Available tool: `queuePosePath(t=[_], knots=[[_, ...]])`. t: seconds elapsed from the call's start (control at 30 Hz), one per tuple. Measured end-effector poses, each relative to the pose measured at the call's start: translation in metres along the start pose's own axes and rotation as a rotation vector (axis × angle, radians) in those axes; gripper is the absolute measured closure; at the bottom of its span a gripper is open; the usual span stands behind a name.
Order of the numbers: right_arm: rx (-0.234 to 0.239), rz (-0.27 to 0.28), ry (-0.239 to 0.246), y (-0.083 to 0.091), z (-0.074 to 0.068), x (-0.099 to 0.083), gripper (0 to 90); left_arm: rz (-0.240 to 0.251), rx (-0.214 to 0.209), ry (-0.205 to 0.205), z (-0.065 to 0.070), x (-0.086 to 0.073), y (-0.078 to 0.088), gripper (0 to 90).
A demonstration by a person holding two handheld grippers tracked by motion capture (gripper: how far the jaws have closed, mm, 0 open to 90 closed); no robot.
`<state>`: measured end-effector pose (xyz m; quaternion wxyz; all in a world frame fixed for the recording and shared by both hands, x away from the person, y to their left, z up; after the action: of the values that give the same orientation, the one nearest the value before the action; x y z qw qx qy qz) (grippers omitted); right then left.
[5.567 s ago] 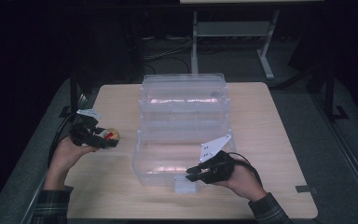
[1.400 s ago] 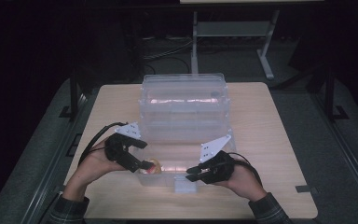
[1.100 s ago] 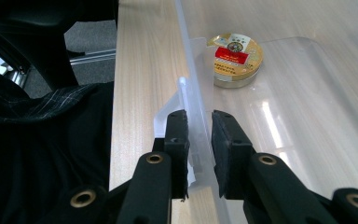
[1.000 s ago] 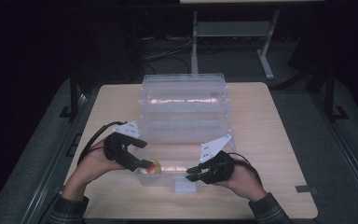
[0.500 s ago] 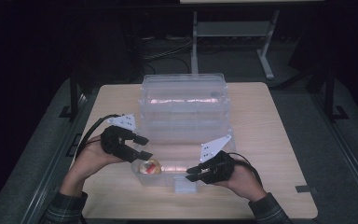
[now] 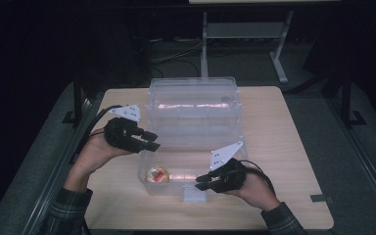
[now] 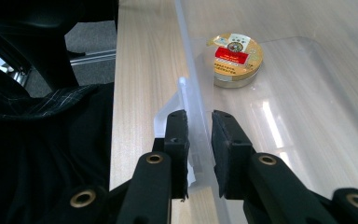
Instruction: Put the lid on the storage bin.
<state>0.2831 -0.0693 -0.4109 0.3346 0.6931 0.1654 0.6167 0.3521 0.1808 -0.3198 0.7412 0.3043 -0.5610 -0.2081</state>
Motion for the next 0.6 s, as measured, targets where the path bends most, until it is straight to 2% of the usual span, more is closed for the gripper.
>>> queuePosePath(t=[0.6], knots=[[-0.001, -0.002, -0.005, 0.0, -0.001, 0.0, 76.6, 0.032, 0.022, -0.056, -0.026, 0.041, 0.01, 62.1]])
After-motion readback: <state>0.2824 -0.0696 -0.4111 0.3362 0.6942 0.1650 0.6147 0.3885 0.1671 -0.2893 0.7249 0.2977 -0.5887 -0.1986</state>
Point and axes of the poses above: each handheld gripper's, and its own axes: y roughly backward along the jaws, x roughly out of its top, z roughly to its right, the point moved 4 cm from there along -y, roughly forward along the jaws, and after that the axes turned 8 degrees about -x, right-handed, at the moved point
